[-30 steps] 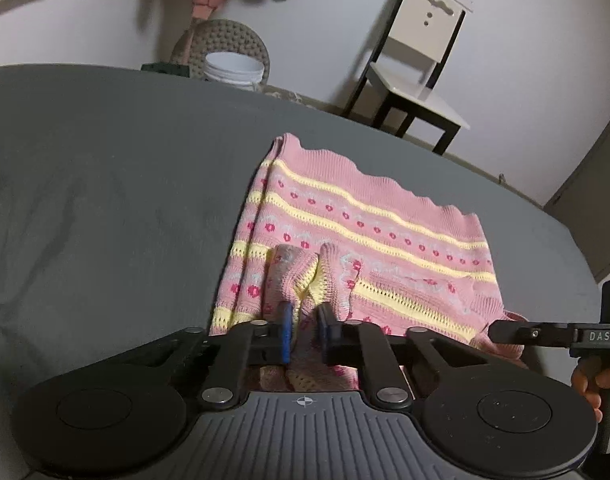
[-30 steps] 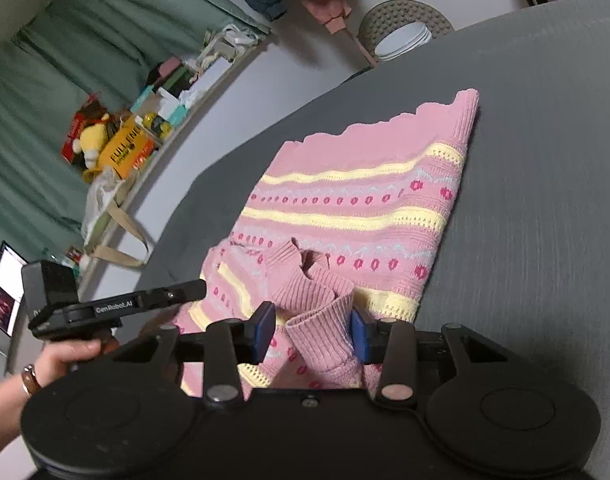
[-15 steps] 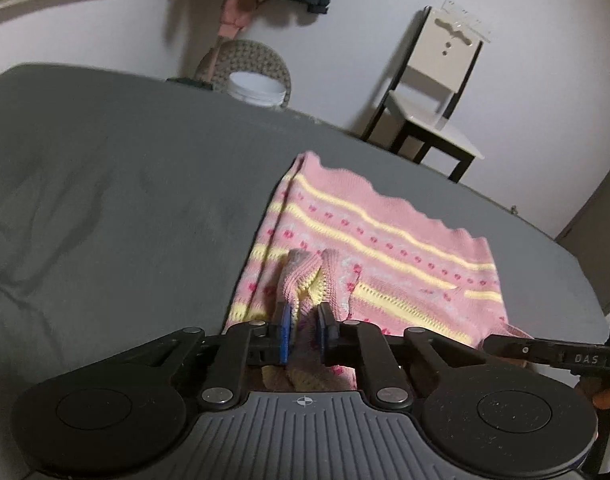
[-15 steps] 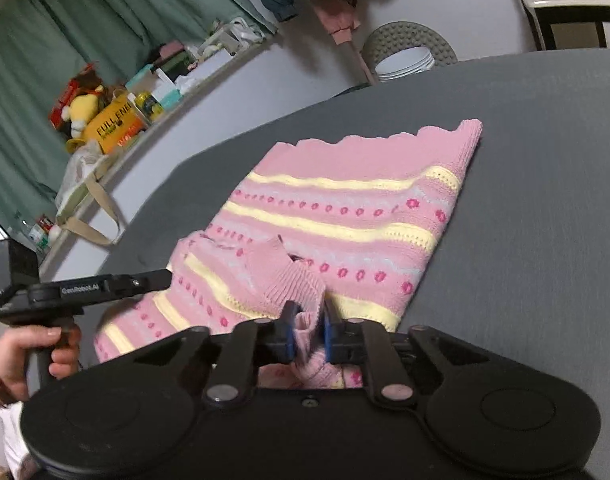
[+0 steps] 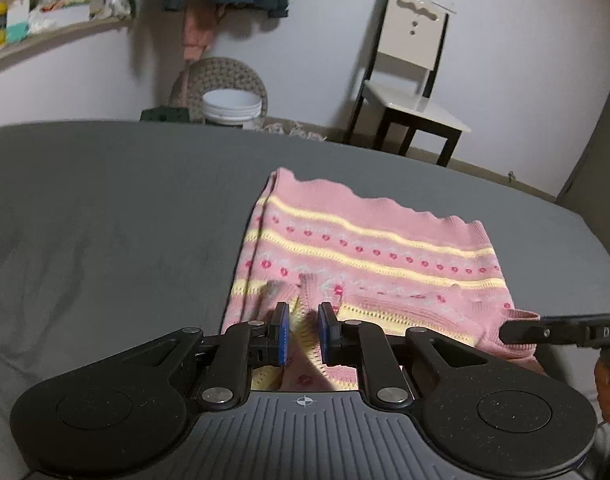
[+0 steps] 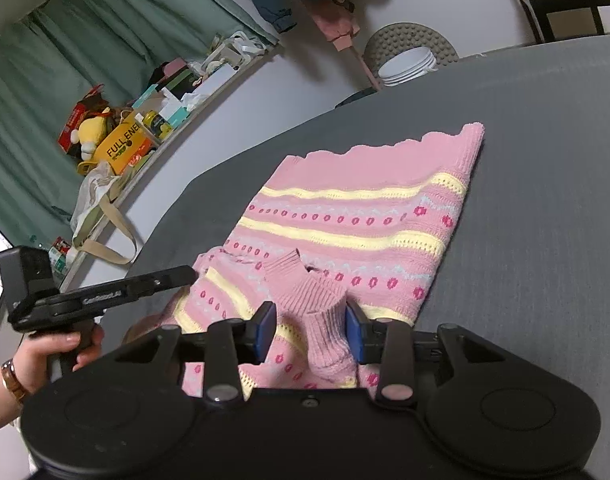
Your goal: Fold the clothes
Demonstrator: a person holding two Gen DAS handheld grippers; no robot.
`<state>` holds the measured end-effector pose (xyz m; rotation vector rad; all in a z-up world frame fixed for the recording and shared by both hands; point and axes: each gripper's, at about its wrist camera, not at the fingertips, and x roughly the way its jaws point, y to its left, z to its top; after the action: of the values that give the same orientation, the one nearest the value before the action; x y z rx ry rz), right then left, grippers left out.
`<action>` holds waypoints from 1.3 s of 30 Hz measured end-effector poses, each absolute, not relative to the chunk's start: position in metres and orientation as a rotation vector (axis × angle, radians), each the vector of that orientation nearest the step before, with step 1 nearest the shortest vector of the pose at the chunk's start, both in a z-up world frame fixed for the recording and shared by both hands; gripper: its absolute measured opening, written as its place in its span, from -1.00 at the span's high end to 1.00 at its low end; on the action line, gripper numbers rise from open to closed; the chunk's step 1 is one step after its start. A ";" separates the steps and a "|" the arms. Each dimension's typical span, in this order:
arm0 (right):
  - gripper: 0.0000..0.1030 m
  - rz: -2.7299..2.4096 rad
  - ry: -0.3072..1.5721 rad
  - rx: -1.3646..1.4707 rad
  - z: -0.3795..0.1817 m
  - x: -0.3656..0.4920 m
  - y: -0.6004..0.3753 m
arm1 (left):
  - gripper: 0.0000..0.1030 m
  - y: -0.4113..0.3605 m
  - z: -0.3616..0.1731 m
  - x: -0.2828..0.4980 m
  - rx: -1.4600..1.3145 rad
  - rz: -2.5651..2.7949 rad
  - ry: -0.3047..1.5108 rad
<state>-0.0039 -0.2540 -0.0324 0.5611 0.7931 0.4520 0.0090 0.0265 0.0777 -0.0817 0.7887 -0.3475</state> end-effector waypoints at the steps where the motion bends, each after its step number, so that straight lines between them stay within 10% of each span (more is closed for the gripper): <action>1: 0.29 0.454 0.796 0.559 -0.033 -0.004 -0.254 | 0.73 0.027 0.076 0.009 -0.095 -0.347 0.796; 12: 0.25 0.463 0.812 0.559 -0.035 -0.004 -0.253 | 0.21 0.021 0.072 0.001 -0.086 -0.359 0.806; 24: 0.23 0.459 0.813 0.551 -0.038 -0.004 -0.251 | 0.81 0.015 0.077 -0.006 -0.049 -0.344 0.792; 39: 0.70 0.375 0.786 0.445 -0.035 -0.008 -0.249 | 0.85 0.030 0.077 -0.006 -0.093 -0.373 0.782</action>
<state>-0.0083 -0.2492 -0.0352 0.4453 0.7857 0.3752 -0.0062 0.0298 0.0765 -0.0929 0.7816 -0.3734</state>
